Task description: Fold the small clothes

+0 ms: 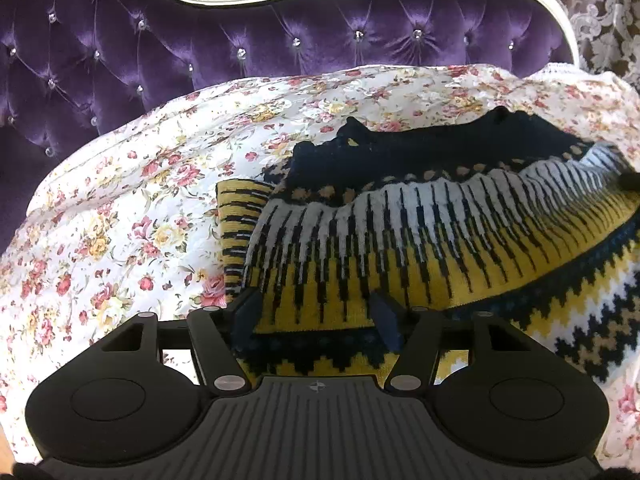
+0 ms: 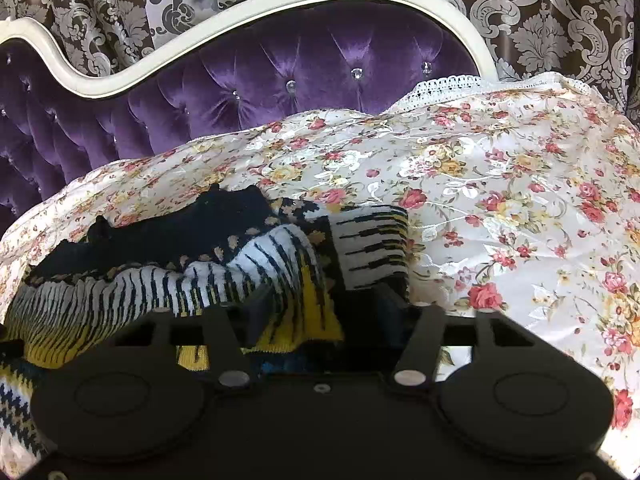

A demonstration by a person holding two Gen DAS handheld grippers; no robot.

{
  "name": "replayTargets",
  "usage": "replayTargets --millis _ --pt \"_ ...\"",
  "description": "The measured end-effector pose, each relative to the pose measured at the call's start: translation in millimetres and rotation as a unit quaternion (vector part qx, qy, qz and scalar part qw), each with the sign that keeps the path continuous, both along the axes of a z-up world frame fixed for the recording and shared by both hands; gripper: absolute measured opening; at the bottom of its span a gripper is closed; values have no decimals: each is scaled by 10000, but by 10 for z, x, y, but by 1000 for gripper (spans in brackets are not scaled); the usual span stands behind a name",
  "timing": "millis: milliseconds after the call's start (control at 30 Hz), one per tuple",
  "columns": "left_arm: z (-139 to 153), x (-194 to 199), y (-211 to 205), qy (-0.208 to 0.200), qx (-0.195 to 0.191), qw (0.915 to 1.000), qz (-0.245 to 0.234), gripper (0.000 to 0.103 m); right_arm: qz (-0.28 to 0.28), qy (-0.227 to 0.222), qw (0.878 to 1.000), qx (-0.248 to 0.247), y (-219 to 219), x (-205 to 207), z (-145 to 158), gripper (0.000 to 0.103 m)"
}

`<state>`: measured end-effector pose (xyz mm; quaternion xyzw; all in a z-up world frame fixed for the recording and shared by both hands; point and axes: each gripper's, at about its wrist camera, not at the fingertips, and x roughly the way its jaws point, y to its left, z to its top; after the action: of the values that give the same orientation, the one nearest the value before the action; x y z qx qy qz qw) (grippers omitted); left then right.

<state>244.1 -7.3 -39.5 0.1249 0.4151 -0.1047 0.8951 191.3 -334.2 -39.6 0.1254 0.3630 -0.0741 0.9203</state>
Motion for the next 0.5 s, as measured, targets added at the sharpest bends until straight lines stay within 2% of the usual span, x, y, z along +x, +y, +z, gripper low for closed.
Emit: replayTargets --millis 133,233,333,500 --pt "-21 3 -23 -24 84 10000 7 61 0 7 9996 -266 64 -7 23 84" --pt "-31 6 -40 -43 121 9999 38 63 -44 -4 9993 -378 73 -17 46 86" --pt "-39 2 -63 -75 175 9998 64 64 -161 -5 9995 -280 22 -28 47 94" --pt "-46 9 -73 -95 207 9997 108 68 -358 62 9992 -145 -105 -45 45 95"
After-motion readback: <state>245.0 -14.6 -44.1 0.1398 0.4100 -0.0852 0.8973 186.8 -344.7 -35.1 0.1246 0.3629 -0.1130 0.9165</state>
